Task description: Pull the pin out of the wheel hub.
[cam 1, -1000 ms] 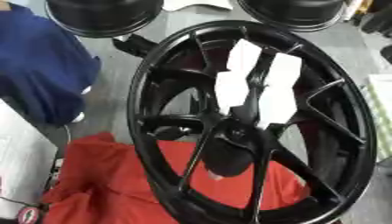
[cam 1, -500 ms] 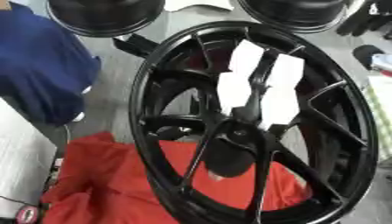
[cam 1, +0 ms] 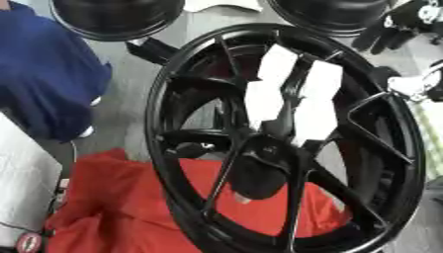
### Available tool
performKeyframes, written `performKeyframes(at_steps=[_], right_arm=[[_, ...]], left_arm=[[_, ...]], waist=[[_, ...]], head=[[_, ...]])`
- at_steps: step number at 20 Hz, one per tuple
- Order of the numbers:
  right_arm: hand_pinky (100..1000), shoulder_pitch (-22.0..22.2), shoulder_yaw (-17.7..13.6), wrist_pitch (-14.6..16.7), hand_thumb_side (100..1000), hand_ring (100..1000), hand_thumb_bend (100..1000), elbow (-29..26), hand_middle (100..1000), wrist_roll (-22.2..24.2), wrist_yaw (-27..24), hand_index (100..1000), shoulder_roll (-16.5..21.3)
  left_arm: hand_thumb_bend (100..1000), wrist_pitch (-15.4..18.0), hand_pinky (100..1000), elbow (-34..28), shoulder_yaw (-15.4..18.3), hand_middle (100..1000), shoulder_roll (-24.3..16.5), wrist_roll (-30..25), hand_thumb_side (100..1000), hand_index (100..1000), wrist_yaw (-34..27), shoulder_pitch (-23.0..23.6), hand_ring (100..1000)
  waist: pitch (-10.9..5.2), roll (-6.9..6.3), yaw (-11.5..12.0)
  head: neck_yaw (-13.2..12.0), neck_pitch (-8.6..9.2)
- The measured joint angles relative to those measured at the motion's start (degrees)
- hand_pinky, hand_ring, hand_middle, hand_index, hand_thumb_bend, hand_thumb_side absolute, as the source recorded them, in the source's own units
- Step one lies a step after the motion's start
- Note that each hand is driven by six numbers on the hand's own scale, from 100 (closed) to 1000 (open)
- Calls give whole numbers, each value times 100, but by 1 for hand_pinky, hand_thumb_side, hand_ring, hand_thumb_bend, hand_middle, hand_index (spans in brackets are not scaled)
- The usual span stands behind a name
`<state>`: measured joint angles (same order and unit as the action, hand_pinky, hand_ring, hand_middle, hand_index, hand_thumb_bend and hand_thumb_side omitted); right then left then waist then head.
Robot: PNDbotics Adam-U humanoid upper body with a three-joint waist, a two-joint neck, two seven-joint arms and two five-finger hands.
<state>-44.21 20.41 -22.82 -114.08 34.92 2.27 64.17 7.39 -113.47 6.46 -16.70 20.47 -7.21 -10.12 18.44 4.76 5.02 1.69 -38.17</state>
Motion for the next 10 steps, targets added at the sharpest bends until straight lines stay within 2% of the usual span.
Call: performKeyframes(at_steps=[4,6,10], right_arm=[[872,-145,113,-259,256,855,100,12,835,-127,20,895,-125],[871,-231,179,-429,304,856,100,48,837,-211,107,898,-208],[879,-341,301,-714,329,874,100,125,857,-331,191,913,-366]], left_arm=[[417,-14,707,0,-22,759,2,-14,556,902,-3,-2,829],[416,-21,708,0,-24,759,3,-21,556,902,-3,-4,829],[416,-31,708,0,-25,759,5,-31,557,900,-3,-7,829]], waist=[[0,9,13],[0,24,18],[0,38,32]], head=[[24,-2],[44,-6],[52,-35]])
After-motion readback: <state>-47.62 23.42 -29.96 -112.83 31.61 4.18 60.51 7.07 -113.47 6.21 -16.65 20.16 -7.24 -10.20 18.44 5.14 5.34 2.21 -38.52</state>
